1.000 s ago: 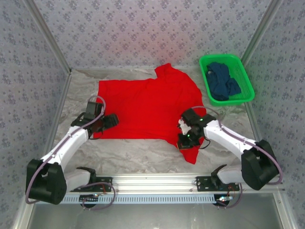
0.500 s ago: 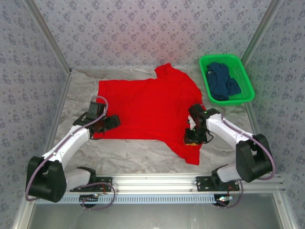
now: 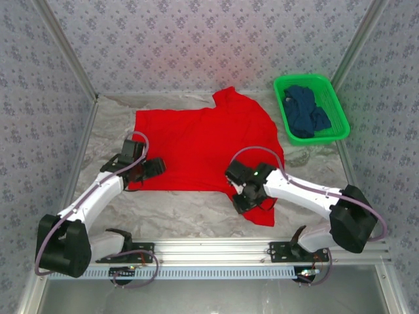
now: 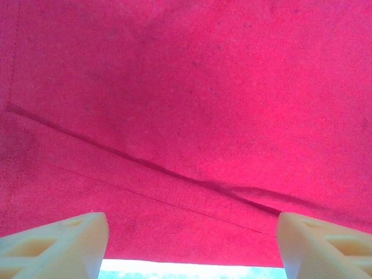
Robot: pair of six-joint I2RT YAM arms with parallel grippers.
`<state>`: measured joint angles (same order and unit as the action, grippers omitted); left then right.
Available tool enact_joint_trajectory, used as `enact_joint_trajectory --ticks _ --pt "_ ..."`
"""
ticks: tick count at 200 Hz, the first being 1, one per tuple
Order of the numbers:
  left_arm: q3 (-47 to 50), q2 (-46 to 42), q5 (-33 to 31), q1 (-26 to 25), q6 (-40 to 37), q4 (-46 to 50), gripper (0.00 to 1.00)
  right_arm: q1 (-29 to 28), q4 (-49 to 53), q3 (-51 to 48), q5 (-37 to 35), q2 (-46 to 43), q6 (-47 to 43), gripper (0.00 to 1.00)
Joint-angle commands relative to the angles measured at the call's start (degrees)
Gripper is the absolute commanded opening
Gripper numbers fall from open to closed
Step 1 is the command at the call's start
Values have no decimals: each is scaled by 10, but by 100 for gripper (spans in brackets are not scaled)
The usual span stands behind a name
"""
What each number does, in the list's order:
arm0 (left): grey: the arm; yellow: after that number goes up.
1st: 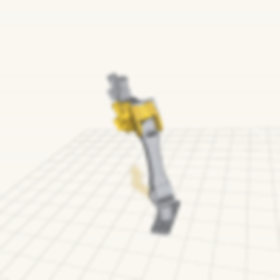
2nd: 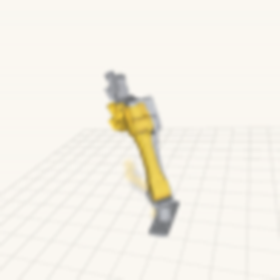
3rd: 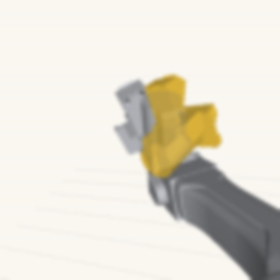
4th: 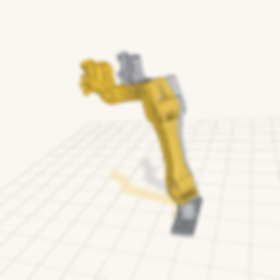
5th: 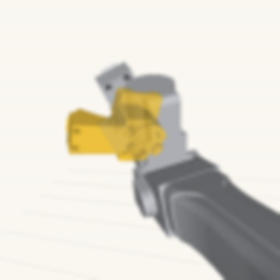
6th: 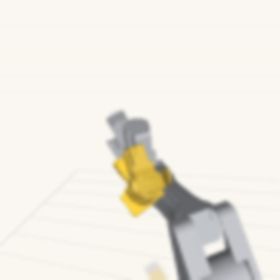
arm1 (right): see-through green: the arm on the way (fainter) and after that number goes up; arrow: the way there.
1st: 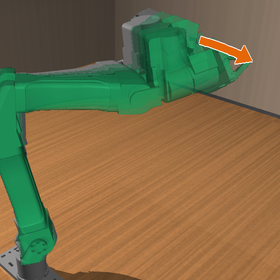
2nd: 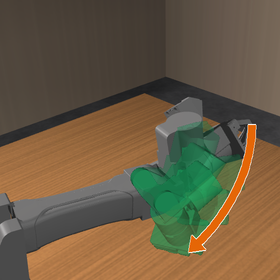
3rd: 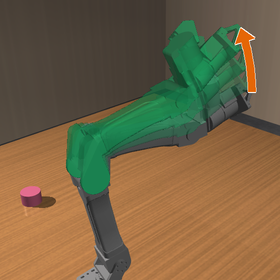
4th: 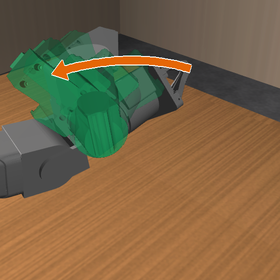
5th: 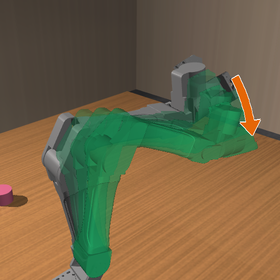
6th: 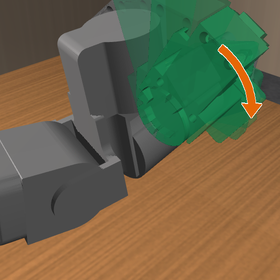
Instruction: Fold the inside-out t-shirt
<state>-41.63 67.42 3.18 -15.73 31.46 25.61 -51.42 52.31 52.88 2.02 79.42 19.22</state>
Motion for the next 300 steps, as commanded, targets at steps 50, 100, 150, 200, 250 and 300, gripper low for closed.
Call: enact_joint_trajectory --ticks 50,100,150,200,250,300 --pt "-13 -19 -10 -4 -16 21 76 -77 50 61 -126 144 36 40" --pt "-14 -20 -11 -4 -21 24 76 -89 45 65 -153 200 30 27" --pt "-13 -33 -11 -5 -19 31 76 20 -10 3 132 56 -19 0" --pt "-13 -32 -9 -4 -18 33 76 159 -113 -97 395 14 18 7" --pt "-13 -34 -9 -4 -18 36 76 232 -147 -121 473 11 38 3" --pt "-10 -37 -9 -4 -15 33 76 255 -137 -133 473 -8 37 8"
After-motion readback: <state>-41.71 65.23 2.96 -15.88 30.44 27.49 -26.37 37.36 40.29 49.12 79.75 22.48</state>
